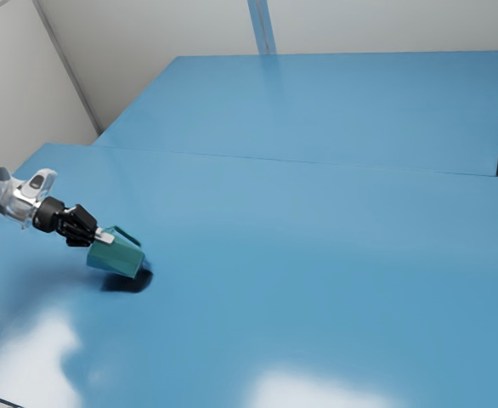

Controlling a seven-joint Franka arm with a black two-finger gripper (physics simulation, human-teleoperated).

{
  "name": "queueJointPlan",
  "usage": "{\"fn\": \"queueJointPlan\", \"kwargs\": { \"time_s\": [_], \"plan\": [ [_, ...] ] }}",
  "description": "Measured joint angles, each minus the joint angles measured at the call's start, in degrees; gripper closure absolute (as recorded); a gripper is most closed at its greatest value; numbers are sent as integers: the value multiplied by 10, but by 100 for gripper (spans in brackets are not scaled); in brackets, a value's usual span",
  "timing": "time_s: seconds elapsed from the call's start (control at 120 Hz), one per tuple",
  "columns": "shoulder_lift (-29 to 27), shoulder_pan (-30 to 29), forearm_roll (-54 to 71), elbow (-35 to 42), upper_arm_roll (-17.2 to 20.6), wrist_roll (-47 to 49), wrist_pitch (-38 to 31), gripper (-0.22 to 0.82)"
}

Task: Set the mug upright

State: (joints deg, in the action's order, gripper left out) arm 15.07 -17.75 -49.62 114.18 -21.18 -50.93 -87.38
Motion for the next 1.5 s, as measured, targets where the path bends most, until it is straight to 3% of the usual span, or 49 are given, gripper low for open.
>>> {"fn": "queueJointPlan", "kwargs": {
  "time_s": [0.208, 0.35, 0.575, 0.992, 1.45, 1.5],
  "plan": [
    [-47, 66, 125, -63, 6, 26, -13, 77],
    [-71, 85, 265, -87, 67, 62, -67, 78],
    [-85, 120, 412, -65, 128, 130, -181, 78],
    [-113, 115, 457, 51, 180, 227, -343, 78],
    [-73, 121, 462, 59, 183, 283, -393, 78],
    [-72, 120, 461, 59, 185, 287, -395, 70]
  ]
}}
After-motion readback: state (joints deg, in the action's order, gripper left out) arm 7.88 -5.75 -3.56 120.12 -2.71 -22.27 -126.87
